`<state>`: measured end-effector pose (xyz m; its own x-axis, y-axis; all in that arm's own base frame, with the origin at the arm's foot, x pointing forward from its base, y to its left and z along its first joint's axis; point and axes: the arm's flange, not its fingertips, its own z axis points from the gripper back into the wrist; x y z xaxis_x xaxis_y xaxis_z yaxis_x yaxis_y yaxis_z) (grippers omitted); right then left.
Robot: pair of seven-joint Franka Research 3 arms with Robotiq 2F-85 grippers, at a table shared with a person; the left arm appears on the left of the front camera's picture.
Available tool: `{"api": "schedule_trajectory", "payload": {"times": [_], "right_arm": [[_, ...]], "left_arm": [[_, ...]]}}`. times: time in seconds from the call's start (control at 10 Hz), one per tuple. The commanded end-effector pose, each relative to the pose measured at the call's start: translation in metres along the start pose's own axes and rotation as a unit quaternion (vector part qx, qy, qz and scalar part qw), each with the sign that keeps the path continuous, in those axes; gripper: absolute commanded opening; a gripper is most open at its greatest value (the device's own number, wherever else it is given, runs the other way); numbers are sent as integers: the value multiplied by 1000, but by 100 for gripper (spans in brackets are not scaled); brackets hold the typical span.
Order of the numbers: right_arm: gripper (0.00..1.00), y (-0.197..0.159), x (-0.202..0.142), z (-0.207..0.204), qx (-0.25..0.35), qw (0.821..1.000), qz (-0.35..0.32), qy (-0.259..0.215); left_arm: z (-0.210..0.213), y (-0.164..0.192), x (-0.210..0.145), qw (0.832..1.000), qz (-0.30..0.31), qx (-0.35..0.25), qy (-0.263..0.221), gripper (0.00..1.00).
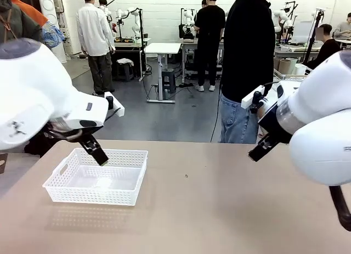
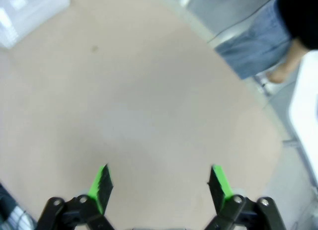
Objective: Clean and organize the cups into the basket.
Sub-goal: Pick up the Organizing basket and move it to the center of the table, then pick up the Reusable plastic cup from the right side of the table and place it inside the Organizing basket.
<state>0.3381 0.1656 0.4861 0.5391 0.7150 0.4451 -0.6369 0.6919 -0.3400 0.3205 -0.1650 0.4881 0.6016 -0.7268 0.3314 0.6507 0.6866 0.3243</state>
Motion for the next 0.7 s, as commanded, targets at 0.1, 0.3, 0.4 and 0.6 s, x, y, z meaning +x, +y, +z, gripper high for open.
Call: {"api": "schedule_trajectory", "payload": {"times": [0.1, 0.3, 0.4, 0.6], "right_arm": [[100, 78, -157, 47, -55, 997, 32, 38], [100, 5, -6, 27, -13, 1000, 11, 20], [100, 5, -6, 27, -13, 1000, 11, 20], [100, 6, -11, 44, -22, 999, 18, 30]], "left_arm": [[10, -41, -91, 999, -7, 44, 6, 100], [20, -6, -7, 1000, -7, 6, 12, 100], [20, -6, -7, 1000, -7, 6, 12, 100], [20, -6, -7, 1000, -7, 6, 12, 100]]}}
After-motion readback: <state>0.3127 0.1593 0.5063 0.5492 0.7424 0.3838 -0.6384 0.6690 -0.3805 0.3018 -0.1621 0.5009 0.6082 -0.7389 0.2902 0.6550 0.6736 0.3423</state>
